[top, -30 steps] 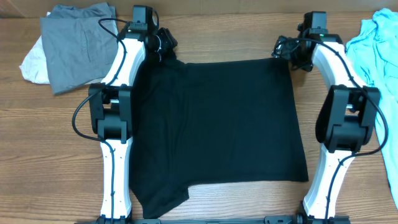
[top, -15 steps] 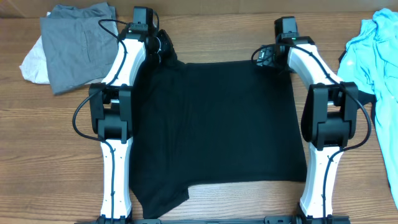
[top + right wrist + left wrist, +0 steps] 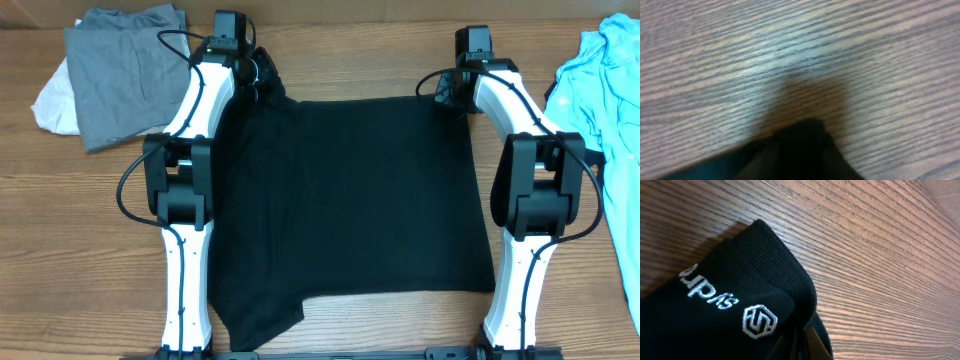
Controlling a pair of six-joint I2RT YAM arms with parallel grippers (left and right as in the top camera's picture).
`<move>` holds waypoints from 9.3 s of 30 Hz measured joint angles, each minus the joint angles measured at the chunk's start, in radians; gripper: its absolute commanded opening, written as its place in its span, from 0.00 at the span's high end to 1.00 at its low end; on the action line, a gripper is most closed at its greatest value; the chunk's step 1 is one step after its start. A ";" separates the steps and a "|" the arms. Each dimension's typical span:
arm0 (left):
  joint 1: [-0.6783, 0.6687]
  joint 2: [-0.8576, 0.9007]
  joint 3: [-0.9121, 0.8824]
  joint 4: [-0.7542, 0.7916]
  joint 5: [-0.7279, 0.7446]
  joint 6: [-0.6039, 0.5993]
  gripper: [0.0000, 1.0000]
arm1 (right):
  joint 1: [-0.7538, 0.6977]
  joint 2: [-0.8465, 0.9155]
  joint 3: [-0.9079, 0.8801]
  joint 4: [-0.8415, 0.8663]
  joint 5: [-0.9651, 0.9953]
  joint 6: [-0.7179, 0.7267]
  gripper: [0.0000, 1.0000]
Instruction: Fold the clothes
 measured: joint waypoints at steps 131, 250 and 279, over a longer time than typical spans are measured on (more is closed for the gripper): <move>0.053 -0.066 -0.005 -0.319 -0.040 0.056 0.96 | -0.040 -0.071 0.124 -0.353 -0.093 0.236 0.96; 0.197 -0.535 -0.221 -1.017 -0.199 0.337 0.17 | -0.083 -0.352 -0.072 -0.715 -0.206 0.284 0.09; 0.023 -0.490 -0.636 -0.541 -0.101 0.391 0.94 | 0.009 -0.352 -0.079 -0.733 -0.286 0.155 0.21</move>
